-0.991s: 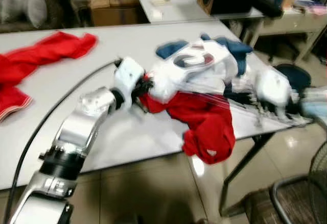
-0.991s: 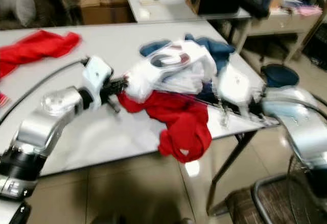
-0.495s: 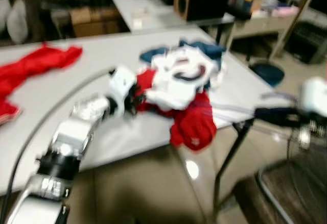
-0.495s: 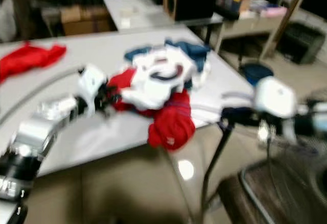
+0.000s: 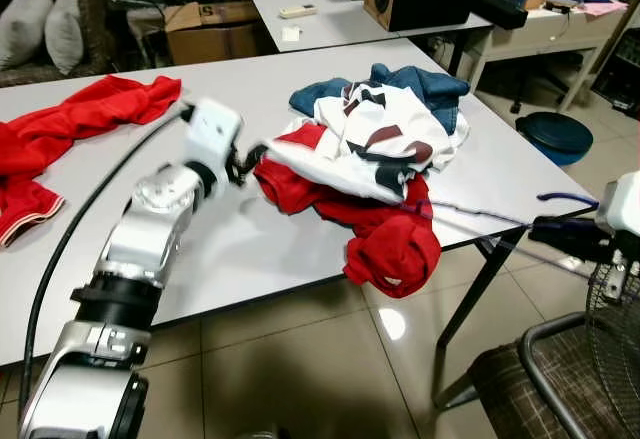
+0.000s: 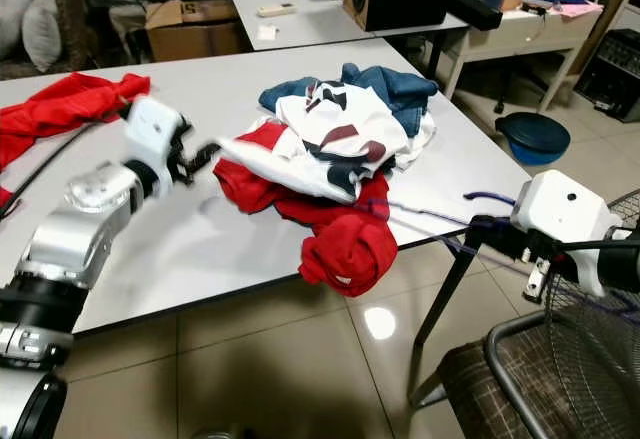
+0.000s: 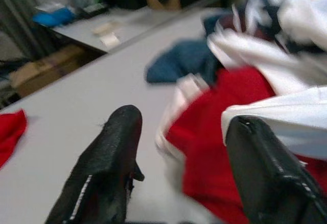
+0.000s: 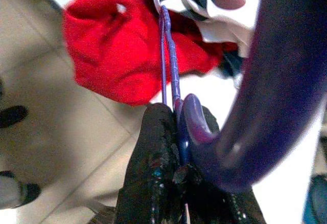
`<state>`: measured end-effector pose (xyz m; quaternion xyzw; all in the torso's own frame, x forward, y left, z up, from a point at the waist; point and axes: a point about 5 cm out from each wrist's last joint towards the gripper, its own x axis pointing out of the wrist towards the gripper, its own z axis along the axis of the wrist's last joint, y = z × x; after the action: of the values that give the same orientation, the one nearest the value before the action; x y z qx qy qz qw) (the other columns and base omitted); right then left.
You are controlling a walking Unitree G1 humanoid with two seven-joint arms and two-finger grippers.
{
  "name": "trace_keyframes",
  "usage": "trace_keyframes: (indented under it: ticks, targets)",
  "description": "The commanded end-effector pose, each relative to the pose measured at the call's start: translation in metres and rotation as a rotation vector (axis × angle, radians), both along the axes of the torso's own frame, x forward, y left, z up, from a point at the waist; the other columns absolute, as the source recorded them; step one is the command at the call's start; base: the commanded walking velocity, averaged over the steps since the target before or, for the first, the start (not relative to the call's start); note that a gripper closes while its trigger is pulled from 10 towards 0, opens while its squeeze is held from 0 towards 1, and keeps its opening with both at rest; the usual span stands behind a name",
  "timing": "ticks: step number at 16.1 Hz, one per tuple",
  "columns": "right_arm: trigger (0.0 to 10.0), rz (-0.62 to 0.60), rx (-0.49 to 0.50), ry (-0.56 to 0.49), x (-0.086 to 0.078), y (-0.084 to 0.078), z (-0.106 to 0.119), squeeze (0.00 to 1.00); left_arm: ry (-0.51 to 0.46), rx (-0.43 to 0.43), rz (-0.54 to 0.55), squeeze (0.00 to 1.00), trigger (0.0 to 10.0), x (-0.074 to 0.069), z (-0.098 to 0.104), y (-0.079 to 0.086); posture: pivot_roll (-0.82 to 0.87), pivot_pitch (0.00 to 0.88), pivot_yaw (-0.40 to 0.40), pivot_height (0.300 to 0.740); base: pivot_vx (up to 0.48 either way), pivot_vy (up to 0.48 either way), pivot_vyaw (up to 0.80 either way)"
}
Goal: Hang hanger
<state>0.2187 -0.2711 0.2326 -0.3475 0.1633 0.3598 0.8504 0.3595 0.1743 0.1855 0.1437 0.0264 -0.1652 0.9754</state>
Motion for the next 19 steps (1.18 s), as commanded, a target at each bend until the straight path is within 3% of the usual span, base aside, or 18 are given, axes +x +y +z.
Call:
trace_keyframes:
  ticks: [1, 4, 6, 9, 11, 12, 13, 14, 16, 19]
  targets:
    - [10.0, -0.069, 0.013, -0.036, 0.007, -0.005, -0.004, 0.0, -0.117, -0.097, 0.099, 1.0, 10.0, 0.007, 0.027, 0.014, 0.02, 0.0, 0.018, 0.74, 0.0, 0.0, 0.0]
    - [10.0, 0.018, 0.101, -0.033, 0.002, 0.01, 0.001, 0.0, -0.279, -0.29, 0.115, 1.0, 10.0, 0.014, 0.068, 0.011, 0.02, 0.0, 0.028, 0.74, 0.0, 0.0, 0.0]
    - [10.0, 0.046, 0.126, -0.034, -0.003, 0.015, 0.004, 0.0, -0.334, -0.334, 0.137, 1.0, 10.0, 0.018, 0.084, 0.01, 0.01, 0.0, 0.031, 0.74, 0.0, 0.0, 0.0]
    - [10.0, -0.058, 0.119, -0.117, 0.016, 0.011, 0.005, 0.0, -0.385, -0.352, -0.034, 1.0, 10.0, 0.016, 0.105, -0.016, 0.02, 0.0, 0.029, 0.74, 0.0, 0.0, 0.0]
    - [10.0, -0.029, 0.131, -0.138, 0.02, 0.021, 0.003, 0.0, -0.349, -0.246, -0.124, 1.0, 10.0, 0.016, 0.096, -0.03, 0.01, 0.0, 0.038, 0.74, 0.0, 0.0, 0.0]
    - [10.0, -0.085, 0.178, -0.223, 0.029, 0.026, 0.008, 0.0, -0.3, -0.172, -0.202, 1.0, 10.0, 0.013, 0.082, -0.041, 0.0, 0.0, 0.05, 0.74, 0.0, 0.0, 0.0]
    - [10.0, -0.109, 0.237, -0.239, 0.034, 0.032, 0.009, 0.0, -0.248, -0.14, -0.243, 1.0, 10.0, 0.011, 0.068, -0.049, -0.01, 0.0, 0.051, 0.74, 0.0, 0.0, 0.0]
    - [10.0, -0.042, 0.269, -0.201, 0.03, 0.044, 0.006, 0.0, -0.229, -0.125, -0.223, 1.0, 10.0, 0.011, 0.06, -0.052, -0.01, 0.0, 0.048, 0.74, 0.0, 0.0, 0.0]
    - [10.0, 0.005, 0.332, -0.221, 0.032, 0.057, 0.006, 0.0, -0.194, -0.094, -0.216, 1.0, 10.0, 0.012, 0.049, -0.056, 0.0, 0.0, 0.043, 0.74, 0.0, 0.0, 0.0]
    - [10.0, -0.023, 0.434, -0.268, 0.046, 0.068, 0.011, 0.0, -0.166, -0.02, -0.216, 1.0, 10.0, 0.009, 0.035, -0.054, 0.0, 0.0, 0.039, 0.74, 0.0, 0.0, 0.0]
